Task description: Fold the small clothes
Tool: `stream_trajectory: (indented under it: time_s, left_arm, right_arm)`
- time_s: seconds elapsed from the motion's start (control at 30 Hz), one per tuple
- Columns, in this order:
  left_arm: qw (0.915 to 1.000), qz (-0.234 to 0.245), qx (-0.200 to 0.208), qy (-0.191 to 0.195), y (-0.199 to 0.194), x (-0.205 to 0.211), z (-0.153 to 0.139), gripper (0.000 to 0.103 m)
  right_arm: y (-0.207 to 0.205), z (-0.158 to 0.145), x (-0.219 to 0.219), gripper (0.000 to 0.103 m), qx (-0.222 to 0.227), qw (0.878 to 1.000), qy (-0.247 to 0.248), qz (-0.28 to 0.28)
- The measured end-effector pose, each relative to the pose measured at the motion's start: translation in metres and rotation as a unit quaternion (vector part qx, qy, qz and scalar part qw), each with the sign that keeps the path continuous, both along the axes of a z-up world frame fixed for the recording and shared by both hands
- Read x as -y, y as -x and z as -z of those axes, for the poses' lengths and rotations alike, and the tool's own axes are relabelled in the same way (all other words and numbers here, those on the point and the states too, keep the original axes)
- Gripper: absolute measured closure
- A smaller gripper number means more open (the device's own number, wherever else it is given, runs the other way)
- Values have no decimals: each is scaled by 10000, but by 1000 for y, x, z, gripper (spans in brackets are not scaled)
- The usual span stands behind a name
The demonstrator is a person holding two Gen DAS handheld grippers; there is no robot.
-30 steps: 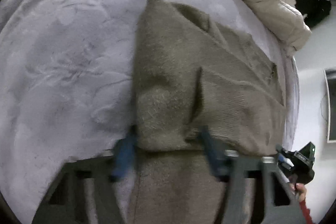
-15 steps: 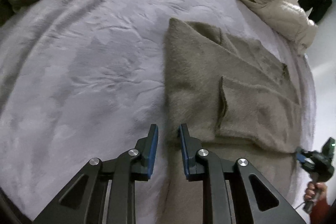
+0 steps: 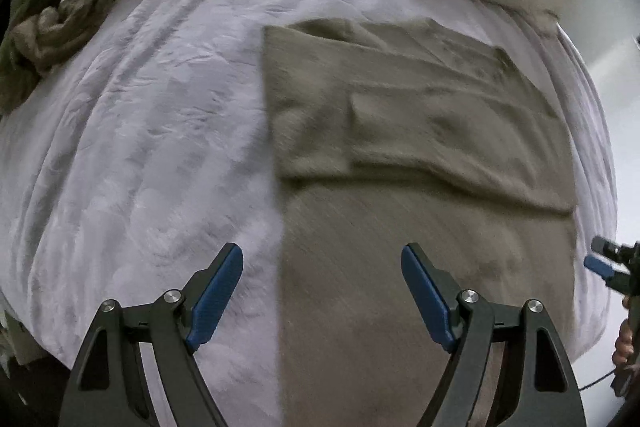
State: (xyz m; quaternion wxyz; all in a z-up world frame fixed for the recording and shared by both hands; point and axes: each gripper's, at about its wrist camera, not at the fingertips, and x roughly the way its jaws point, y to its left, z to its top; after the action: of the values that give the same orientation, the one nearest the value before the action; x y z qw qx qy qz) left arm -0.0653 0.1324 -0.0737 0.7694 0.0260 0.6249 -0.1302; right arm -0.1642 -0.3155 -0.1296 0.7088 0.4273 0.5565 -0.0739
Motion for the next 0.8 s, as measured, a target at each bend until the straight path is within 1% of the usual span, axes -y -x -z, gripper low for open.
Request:
stream_trajectory:
  time_s: [0.1, 0.17, 0.2, 0.23, 0.3, 0.37, 0.43, 0.47, 0.53, 0.6, 0.73, 0.8]
  left_arm:
    - [9997, 186, -127, -7, 12, 11, -3, 21]
    - [9995, 252, -192, -17, 19, 15, -4, 21]
    - [9993, 276, -233, -13, 22, 17, -5, 21]
    - [9992, 286, -265, -5, 25, 19, -5, 21]
    - [9992, 285, -277, 28, 29, 22, -7, 21]
    - [9992, 318, -250, 68, 35, 24, -11, 21]
    - [9991, 328, -261, 74, 36, 27, -13, 21]
    - [9990, 326, -297, 69, 37, 29, -13, 21]
    - [9987, 350, -371, 54, 37, 32, -12, 21]
    - [9985, 366, -399, 14, 38, 36, -13, 21]
    - [9981, 365, -492, -57, 41, 43, -13, 21]
    - [9977, 378, -543, -166, 44, 47, -12, 21]
  right_arm:
    - [4, -10, -14, 22, 79, 9999, 1, -133]
    - [7, -18, -22, 19, 179, 9995, 85, -250]
    - [9, -21, -25, 12, 220, 9992, 131, -301]
    - [9, -24, -29, 0, 265, 9989, 159, -354]
    - [11, -30, -34, 0, 418, 9980, 203, -417]
    - [11, -33, -39, 0, 468, 9977, 172, -457]
    - [9, -31, -41, 0, 392, 9976, 8, -566]
    - [7, -29, -43, 0, 278, 9973, -58, -674]
    - [6, -28, -43, 0, 188, 9968, 73, -769]
    - [7, -27, -44, 0, 160, 9964, 128, -825]
    - [9, -23, -38, 0, 209, 9961, 43, -860]
    - [10, -21, -35, 0, 238, 9956, 9, -902]
